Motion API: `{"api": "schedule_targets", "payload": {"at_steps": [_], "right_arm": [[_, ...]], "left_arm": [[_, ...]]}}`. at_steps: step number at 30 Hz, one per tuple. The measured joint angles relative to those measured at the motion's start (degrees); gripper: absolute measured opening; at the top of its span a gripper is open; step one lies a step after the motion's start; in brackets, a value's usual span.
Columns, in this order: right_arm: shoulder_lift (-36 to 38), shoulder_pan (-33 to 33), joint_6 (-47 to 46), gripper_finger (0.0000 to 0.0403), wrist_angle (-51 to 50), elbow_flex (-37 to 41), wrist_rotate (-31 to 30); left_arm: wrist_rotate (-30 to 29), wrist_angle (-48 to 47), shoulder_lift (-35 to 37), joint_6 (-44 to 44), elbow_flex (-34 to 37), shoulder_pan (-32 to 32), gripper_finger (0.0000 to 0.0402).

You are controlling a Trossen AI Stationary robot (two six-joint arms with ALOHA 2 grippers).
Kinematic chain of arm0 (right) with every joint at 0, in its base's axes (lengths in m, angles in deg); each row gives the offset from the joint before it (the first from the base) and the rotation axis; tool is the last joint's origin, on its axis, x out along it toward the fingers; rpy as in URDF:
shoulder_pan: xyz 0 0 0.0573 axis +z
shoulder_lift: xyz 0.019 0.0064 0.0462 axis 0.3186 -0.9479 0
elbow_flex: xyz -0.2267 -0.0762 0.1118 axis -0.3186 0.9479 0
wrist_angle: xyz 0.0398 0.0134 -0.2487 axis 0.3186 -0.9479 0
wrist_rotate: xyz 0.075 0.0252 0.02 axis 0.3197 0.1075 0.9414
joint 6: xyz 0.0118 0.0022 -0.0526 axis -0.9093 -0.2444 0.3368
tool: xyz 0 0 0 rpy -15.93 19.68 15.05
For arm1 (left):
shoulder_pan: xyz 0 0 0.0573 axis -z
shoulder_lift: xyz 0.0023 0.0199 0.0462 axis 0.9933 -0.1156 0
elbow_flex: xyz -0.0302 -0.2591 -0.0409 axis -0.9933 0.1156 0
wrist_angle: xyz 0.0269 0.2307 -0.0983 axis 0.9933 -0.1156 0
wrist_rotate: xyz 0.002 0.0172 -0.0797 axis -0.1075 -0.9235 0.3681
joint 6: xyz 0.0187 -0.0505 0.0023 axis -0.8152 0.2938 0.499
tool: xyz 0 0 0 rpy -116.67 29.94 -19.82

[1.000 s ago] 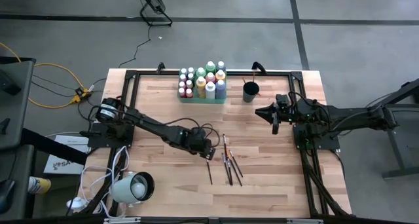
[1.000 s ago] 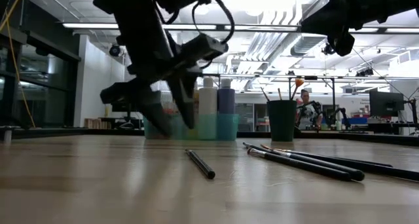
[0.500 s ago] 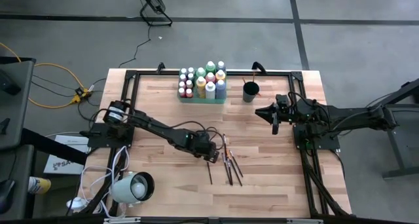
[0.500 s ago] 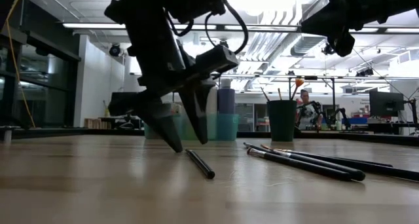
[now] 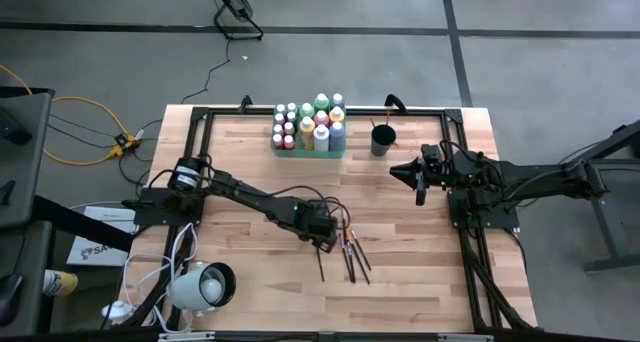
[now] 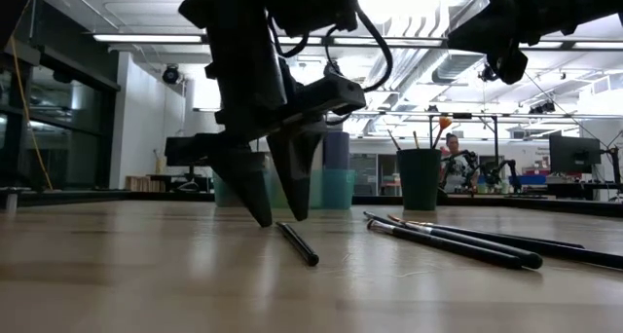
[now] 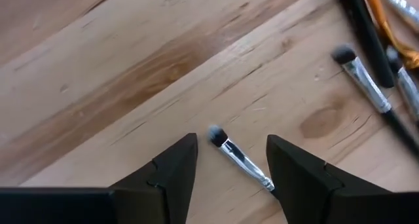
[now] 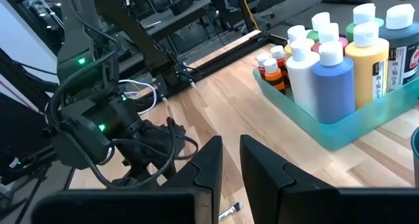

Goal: Pick & Place Paint Supplies
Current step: Put the silver paint brush into the green cup

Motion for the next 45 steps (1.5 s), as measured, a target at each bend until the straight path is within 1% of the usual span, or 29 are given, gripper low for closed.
{"api": "schedule_targets", "payload": {"at_steps": [5,13,21,24,31,35,40,45], "right_arm": [[0.0,0.0,0.0,0.0048,-0.4,0.0,0.0],[-0.2,0.0,0.0,0.0048,-0.9,0.0,1.3],[-0.2,0.0,-0.1,0.0048,-0.9,0.0,1.5],[-0.2,0.0,-0.1,0.0048,-0.9,0.0,1.5],[-0.2,0.0,-0.2,0.0048,-0.9,0.0,2.1],[-0.2,0.0,-0.2,0.0048,-0.9,0.0,3.1],[-0.2,0.0,-0.2,0.0048,-0.9,0.0,4.4],[-0.2,0.0,-0.2,0.0048,-0.9,0.0,5.7]], "left_arm": [[0.5,-1.3,-1.5,-3.7,-0.8,-0.5,0.0183],[0.7,-2.0,-3.3,-4.7,-0.9,-0.4,0.0183],[0.2,-2.1,-3.4,-4.9,-0.9,0.2,0.0179],[0.3,-2.3,-3.4,-5.1,-0.9,0.2,0.0163],[0.4,-2.8,-3.4,-5.4,-0.8,0.2,0.0105],[0.9,-3.2,-3.4,-5.7,-0.8,0.2,0.0087],[2.2,-3.8,-3.4,-9.0,-0.8,0.2,0.0075],[2.9,-4.6,-3.4,-14.7,-0.8,0.2,0.0053]]}}
